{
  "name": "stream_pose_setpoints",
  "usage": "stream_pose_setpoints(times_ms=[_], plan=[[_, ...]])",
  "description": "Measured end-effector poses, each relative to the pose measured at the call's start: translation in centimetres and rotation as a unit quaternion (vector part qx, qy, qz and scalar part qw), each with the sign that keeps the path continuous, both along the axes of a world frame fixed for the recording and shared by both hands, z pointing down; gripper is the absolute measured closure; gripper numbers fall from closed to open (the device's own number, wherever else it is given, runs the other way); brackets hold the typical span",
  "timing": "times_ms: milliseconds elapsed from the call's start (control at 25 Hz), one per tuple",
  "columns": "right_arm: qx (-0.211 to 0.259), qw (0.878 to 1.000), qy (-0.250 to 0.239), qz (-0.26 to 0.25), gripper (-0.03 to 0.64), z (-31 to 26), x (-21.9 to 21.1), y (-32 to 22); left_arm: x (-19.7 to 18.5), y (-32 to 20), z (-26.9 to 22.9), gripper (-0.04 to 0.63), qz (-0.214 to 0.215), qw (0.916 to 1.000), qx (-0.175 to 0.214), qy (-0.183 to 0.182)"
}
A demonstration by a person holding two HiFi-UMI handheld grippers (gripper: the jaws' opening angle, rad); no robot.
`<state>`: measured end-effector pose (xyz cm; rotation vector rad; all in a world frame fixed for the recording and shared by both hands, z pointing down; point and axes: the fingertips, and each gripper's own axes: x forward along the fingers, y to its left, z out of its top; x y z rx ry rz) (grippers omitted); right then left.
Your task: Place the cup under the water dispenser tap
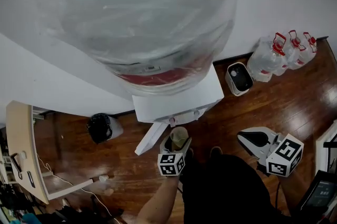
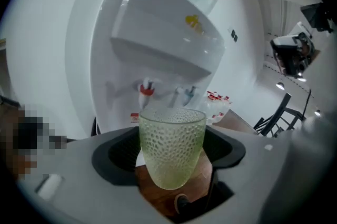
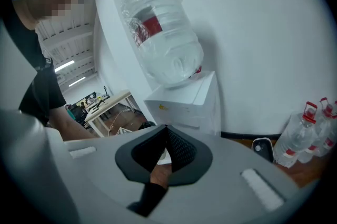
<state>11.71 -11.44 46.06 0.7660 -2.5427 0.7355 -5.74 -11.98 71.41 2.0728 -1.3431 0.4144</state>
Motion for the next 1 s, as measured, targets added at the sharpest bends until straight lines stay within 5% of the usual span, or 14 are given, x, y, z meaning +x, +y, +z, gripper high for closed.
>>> stream_pose_setpoints(times_ms=[440,680,1000], plan=[[-0.021,0.998,0.038,-0.045,0.617,6.3,-1.9,1.1,-3.8,-4.8,9.8,0.227,-0.136,0.989,-0.004,-0.058],[-0.021,0.996,0.074,-0.055,0.617,7.7,-1.5,0.6,-2.7,-7.3,11.3,0.229,-0.15,0.9846,0.058,-0.068],[-0.042,0.993,0.091,-0.062,0.617,9.7,-2.8,0.6,-4.0,-7.4,13.3,0.229,-0.157,0.9727,0.118,-0.123]])
